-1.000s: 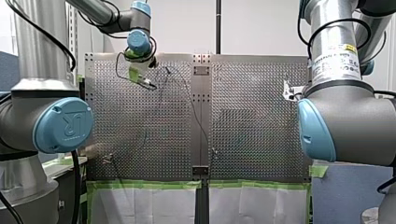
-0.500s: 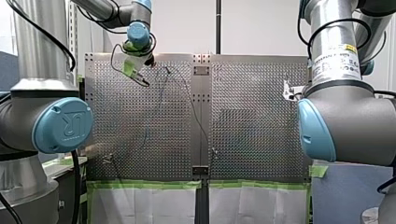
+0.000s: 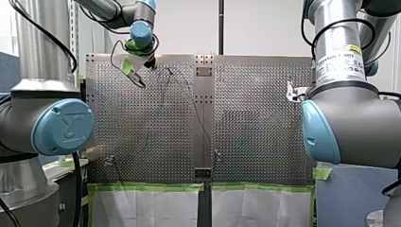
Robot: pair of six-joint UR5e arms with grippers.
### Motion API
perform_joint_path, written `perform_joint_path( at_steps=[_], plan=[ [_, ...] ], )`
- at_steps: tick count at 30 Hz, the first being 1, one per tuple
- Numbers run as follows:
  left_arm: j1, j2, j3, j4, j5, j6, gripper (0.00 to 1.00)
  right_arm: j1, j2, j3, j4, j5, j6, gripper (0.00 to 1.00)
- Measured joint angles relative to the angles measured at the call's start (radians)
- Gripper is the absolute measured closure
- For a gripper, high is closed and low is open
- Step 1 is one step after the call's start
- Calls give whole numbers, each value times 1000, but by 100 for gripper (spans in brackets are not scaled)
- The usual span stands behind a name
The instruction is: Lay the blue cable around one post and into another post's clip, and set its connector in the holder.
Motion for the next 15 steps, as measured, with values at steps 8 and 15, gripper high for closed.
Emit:
perform_joint_path(
  at_steps=[8, 15],
  plan=[
    [-30, -22, 23, -43, -49, 70, 0, 0, 0, 0, 0, 0, 0, 8],
    [-49, -22, 40, -45, -56, 133, 0, 1, 0, 0, 0, 0, 0, 8]
  ],
)
